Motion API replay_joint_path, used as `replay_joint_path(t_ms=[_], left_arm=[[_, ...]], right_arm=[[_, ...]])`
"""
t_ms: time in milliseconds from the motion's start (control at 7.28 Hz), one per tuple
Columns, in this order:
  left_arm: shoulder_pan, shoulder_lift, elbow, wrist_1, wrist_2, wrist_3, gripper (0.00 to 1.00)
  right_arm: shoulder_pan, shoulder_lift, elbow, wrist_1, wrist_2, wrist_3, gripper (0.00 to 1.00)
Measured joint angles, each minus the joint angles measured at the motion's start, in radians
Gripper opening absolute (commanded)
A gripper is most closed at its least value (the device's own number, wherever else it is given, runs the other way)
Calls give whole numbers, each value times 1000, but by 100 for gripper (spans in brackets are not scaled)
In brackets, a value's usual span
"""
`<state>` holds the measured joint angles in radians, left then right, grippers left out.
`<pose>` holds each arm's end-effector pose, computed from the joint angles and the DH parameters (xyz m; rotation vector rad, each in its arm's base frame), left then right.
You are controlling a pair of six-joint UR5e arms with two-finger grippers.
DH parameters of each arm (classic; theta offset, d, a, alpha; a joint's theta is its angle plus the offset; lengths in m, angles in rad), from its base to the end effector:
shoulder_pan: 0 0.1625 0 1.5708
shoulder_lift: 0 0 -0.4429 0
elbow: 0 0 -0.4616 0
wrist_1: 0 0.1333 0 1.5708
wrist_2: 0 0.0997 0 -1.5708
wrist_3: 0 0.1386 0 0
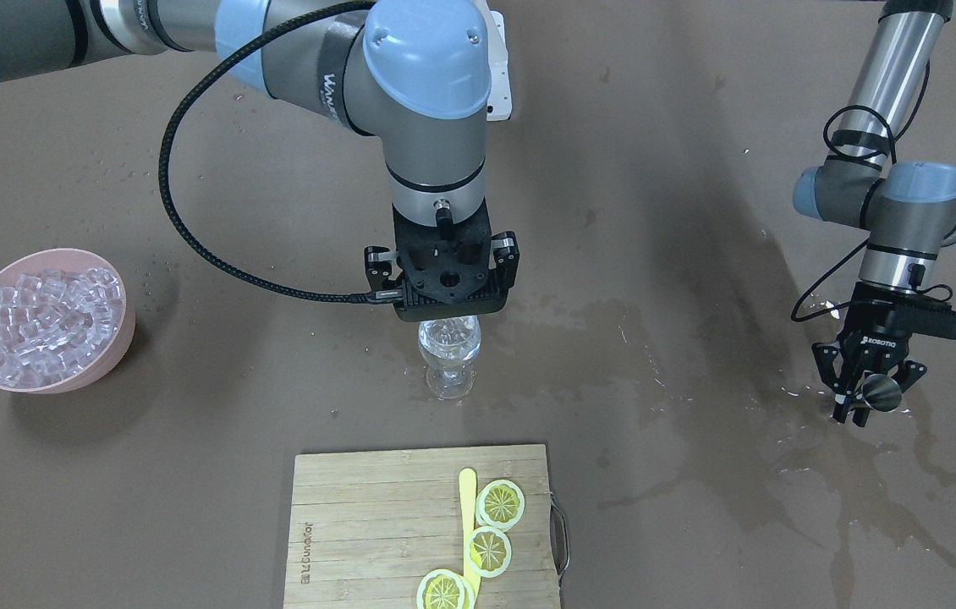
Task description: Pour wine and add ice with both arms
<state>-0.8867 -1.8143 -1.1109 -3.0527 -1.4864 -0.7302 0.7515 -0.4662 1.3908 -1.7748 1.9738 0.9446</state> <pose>0.3422 -0.6491 0.6379 1.0091 0.7665 -0.0932 -0.5545 -0.6261 0.0231 0.1541 -0.7928 -0.0268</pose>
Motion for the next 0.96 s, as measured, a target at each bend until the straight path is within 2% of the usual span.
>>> replay_joint_path(t_ms=[275, 549, 687, 824, 962], left_arm=[[0, -5, 0, 0, 2, 0, 45], [0, -12, 3, 1, 4, -1, 49], [0, -14, 6, 0, 4, -1, 51], [0, -18, 8, 0, 5, -1, 58], [0, -21, 10, 1, 3, -1, 76]], right_arm=[[97, -61, 79, -36, 107, -22, 93], [237, -261, 229, -46, 227, -151, 99], [306, -360, 270, -47, 249, -250, 99], [377, -439, 285, -49, 267, -356, 100], [448, -504, 280, -50, 300, -451, 100]])
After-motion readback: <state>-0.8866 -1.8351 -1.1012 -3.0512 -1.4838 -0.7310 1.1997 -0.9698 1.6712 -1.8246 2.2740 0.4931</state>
